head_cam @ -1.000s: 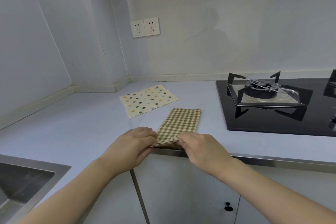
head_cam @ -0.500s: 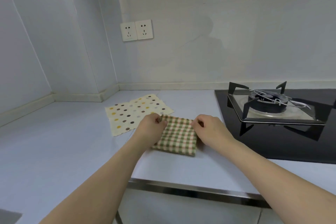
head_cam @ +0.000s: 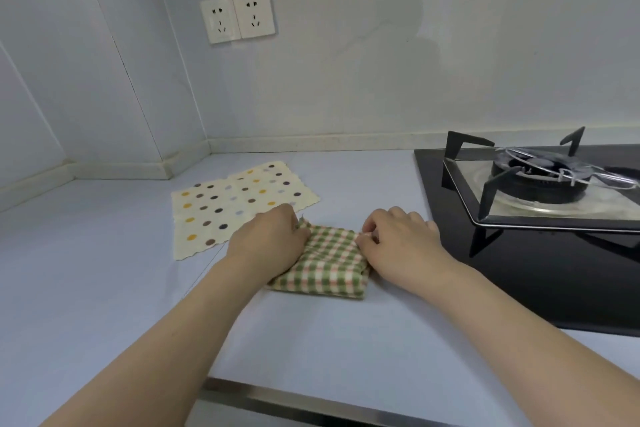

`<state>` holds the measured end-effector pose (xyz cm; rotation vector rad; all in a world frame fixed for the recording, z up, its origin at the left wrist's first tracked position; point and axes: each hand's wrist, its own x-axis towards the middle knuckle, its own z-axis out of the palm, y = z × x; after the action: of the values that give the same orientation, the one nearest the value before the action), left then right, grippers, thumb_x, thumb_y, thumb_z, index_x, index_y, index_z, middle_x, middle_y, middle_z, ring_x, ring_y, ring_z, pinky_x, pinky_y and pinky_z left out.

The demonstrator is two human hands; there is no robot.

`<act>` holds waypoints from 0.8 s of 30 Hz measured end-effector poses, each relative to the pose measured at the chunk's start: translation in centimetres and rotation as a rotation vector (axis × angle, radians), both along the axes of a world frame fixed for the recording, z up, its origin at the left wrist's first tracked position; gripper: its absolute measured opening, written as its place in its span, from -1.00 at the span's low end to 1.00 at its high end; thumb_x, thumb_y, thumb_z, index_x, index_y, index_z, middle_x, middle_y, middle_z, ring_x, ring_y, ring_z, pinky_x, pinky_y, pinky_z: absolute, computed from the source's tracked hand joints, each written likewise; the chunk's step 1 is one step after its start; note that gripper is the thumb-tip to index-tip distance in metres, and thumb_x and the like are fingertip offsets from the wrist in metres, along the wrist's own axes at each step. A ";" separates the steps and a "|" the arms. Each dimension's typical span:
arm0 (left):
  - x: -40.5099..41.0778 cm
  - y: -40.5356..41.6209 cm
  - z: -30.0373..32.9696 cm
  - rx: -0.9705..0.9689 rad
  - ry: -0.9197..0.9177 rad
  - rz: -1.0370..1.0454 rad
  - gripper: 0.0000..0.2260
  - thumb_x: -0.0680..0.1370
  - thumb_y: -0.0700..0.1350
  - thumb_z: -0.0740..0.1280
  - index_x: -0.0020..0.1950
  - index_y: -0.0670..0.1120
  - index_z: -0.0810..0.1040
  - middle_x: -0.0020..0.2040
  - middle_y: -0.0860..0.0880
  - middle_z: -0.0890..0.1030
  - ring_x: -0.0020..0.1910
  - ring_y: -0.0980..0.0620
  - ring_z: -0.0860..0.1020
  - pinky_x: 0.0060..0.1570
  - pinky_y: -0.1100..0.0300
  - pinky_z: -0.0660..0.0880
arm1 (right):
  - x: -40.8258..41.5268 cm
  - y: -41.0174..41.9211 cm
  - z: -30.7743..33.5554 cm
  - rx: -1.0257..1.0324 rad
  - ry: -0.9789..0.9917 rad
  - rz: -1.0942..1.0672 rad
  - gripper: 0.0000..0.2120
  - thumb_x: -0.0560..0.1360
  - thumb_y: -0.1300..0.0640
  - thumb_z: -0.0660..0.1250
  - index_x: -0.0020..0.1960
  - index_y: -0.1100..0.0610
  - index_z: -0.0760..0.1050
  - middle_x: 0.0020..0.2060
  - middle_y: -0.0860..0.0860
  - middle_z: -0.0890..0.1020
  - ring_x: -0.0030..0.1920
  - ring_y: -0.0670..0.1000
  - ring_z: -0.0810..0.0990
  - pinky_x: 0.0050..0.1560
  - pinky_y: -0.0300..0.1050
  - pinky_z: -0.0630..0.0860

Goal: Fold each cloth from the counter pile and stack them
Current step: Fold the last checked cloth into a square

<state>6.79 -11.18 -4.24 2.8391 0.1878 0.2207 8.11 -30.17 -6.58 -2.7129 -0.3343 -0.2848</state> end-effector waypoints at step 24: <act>-9.0 -7.8 -1.7 0.151 -0.107 0.169 -0.65 0.45 -0.15 0.18 0.24 -0.13 0.35 0.23 -0.09 0.41 0.24 -0.11 0.34 0.11 0.03 0.44 | -1.8 -0.7 0.9 0.281 0.054 0.192 -0.90 0.51 0.19 0.16 -0.02 0.07 0.42 -0.17 -0.02 0.55 -0.17 0.04 0.50 -0.34 -0.18 0.33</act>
<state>-2.22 -18.99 -5.94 2.9514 0.4042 0.4390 6.31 -30.83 -5.64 -2.3883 -0.4954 -0.1882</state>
